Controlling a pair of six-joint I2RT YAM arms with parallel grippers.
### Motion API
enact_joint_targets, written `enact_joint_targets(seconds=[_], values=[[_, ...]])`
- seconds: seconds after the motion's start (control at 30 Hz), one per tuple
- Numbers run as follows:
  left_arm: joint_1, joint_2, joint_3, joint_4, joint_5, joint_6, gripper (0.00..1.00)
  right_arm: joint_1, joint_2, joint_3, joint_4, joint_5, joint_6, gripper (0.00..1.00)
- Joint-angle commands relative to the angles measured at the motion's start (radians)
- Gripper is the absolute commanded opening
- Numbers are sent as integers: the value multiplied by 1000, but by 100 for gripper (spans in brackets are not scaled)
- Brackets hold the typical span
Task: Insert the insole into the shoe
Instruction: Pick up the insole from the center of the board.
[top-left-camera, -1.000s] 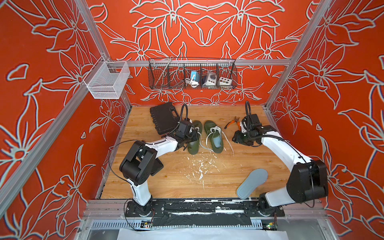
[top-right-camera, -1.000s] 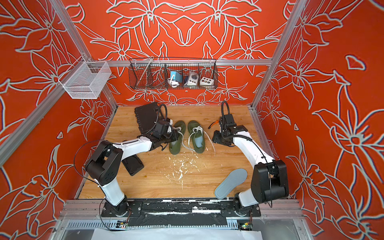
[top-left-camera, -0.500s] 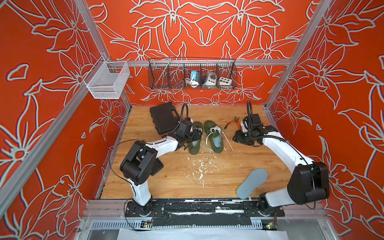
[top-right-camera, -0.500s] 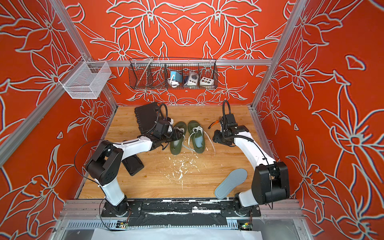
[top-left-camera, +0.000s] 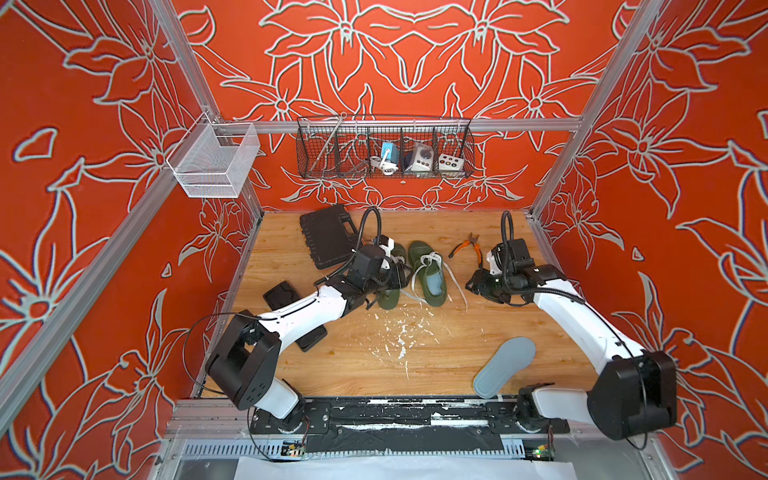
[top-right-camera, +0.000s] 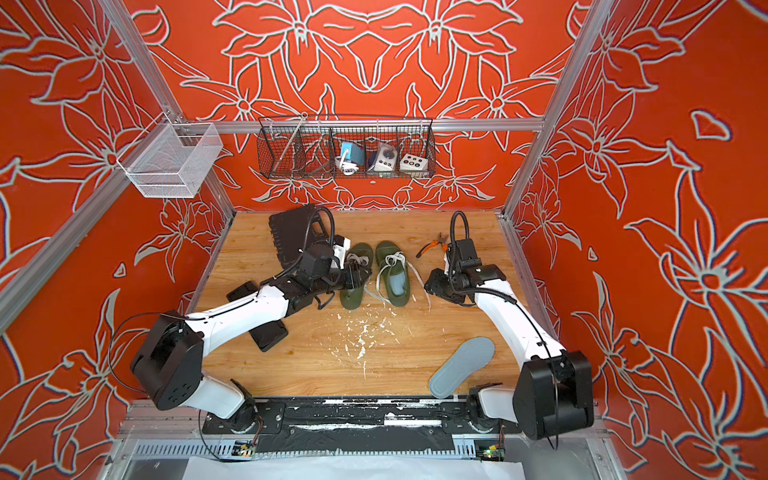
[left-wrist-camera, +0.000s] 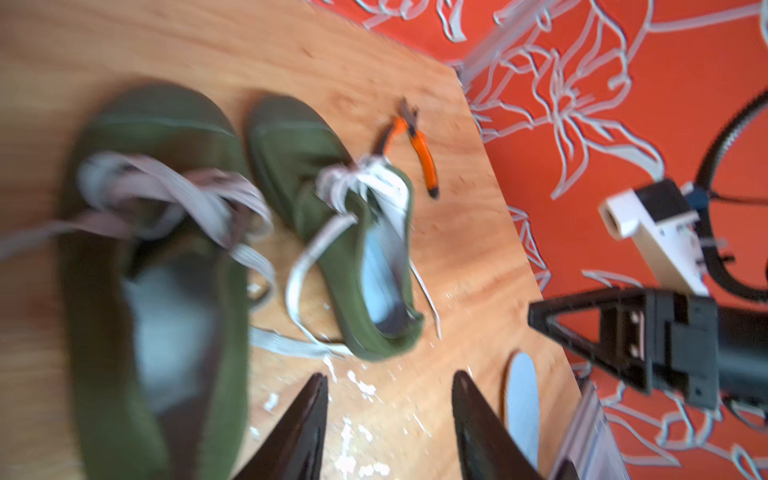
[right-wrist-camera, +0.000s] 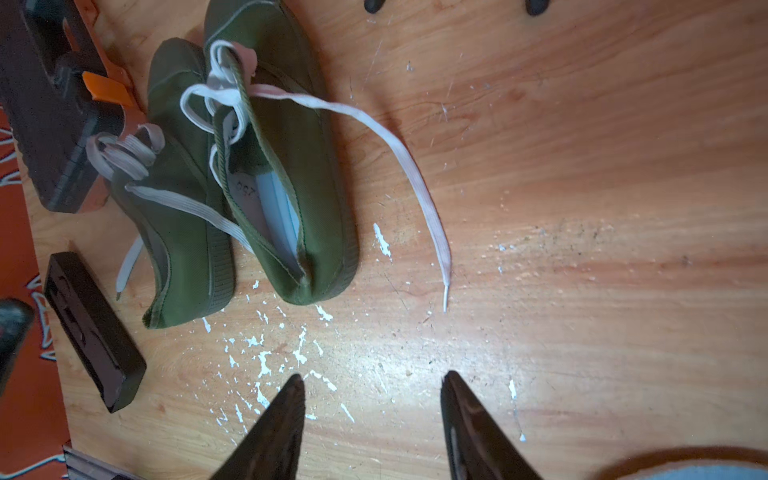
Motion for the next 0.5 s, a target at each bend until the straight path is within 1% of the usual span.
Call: enact_joint_targets(seconds=[0.0, 0.07, 0.23, 0.4, 0.43, 0.47], values=[[-58, 16, -23, 49, 71, -21, 49, 3, -56, -66, -123, 99, 145, 55], [-103, 30, -23, 80, 94, -30, 49, -2, -89, -114, -200, 165, 226, 56], [-183, 85, 8, 135, 167, -74, 48, -9, -137, -183, -364, 259, 407, 56], [-200, 103, 36, 92, 186, -38, 48, -13, -131, -251, -448, 265, 501, 55], [-199, 100, 39, 77, 184, -25, 48, -12, -124, -263, -454, 265, 512, 57], [-198, 97, 41, 63, 182, -13, 48, -13, -119, -274, -452, 266, 521, 63]])
